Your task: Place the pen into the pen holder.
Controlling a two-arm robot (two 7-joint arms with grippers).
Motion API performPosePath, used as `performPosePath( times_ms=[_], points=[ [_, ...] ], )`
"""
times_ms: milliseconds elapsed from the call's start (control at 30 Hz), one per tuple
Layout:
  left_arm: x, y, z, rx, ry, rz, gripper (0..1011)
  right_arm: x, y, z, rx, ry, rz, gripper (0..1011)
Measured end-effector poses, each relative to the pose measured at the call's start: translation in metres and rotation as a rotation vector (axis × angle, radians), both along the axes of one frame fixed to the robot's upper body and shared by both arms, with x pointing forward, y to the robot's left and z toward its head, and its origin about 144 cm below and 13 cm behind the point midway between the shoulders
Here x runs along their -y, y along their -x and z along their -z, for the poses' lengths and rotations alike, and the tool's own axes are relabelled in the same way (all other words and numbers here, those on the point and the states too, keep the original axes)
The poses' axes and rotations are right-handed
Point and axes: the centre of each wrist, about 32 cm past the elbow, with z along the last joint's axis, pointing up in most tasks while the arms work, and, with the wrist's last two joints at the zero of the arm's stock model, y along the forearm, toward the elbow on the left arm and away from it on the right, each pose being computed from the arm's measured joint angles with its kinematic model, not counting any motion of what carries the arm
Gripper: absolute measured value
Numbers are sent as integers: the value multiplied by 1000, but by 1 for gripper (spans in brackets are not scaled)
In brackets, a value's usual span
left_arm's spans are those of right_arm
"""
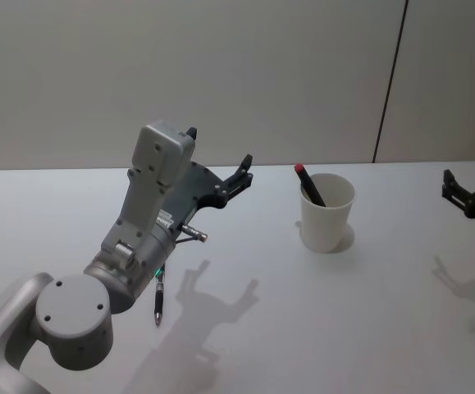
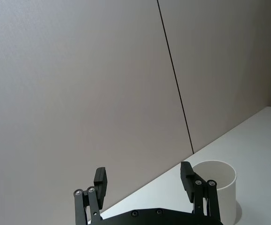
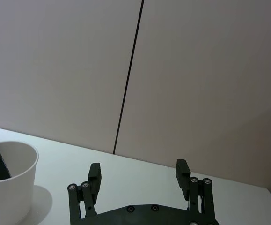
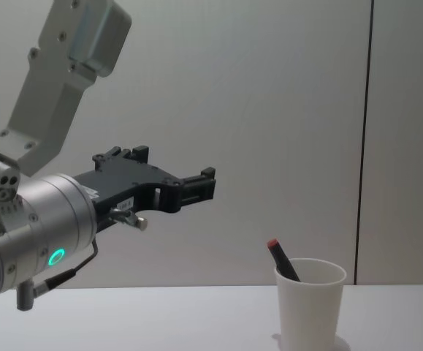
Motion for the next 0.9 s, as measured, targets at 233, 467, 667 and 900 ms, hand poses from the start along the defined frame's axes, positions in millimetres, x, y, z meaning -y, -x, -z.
performPosePath(
  times_ms=[233,467,667,900],
  points=[
    [0,0,0,0,0,0,1000,5,7,-1,-12,19,-2,1001],
    [0,0,0,0,0,0,1000,8,12,-1,-19,34,-4,1002],
    [0,0,0,0,0,0,1000,10,14,-1,-23,41,-5,1001],
    [1,1,0,-7,-4,-8,1000,11,16,-1,-25,46,-6,1001]
  ],
)
